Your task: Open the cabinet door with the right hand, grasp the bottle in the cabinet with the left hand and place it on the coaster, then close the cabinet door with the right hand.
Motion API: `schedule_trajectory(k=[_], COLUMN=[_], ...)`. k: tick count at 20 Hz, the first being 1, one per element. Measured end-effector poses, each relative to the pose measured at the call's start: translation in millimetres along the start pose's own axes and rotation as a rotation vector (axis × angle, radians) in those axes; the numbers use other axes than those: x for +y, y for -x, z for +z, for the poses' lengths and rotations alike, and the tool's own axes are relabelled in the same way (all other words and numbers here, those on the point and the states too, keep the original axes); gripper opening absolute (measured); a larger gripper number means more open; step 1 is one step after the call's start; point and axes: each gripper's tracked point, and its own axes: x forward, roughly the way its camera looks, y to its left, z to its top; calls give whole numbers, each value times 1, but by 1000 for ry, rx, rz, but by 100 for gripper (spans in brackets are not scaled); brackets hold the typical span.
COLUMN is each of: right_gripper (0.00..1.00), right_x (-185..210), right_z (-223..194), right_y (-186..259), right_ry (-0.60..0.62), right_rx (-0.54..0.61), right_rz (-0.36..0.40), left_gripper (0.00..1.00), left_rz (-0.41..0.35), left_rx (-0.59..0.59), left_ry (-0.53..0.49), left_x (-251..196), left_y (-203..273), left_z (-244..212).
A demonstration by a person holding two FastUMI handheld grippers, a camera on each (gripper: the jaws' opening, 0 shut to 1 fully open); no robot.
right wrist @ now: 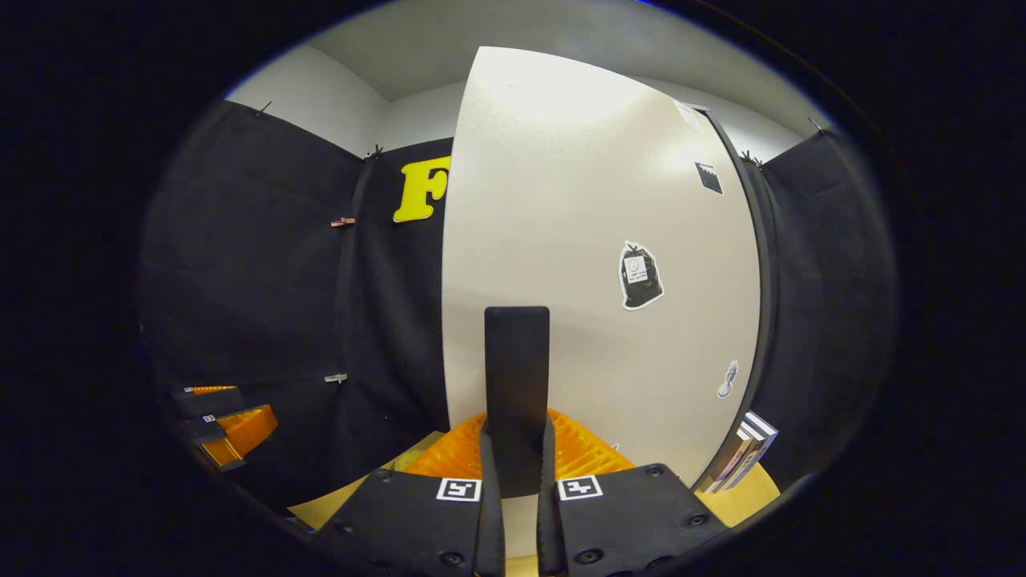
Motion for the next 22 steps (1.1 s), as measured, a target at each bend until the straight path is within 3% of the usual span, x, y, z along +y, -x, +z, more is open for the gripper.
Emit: schedule_trajectory(k=[4, 9, 22], right_gripper=[19, 19, 18], right_x=[-18, -50, -135], right_z=[2, 6, 19], right_y=[32, 73, 129], right_ry=[-11, -27, -45], right_rx=[3, 8, -2], right_rz=[5, -40, -256], left_gripper=[92, 94, 92], left_rz=[-10, -38, -121], left_rx=[-8, -13, -11], left_ry=[-6, -13, 1], left_x=[-8, -24, -66], left_y=[3, 2, -13], left_z=[6, 10, 10])
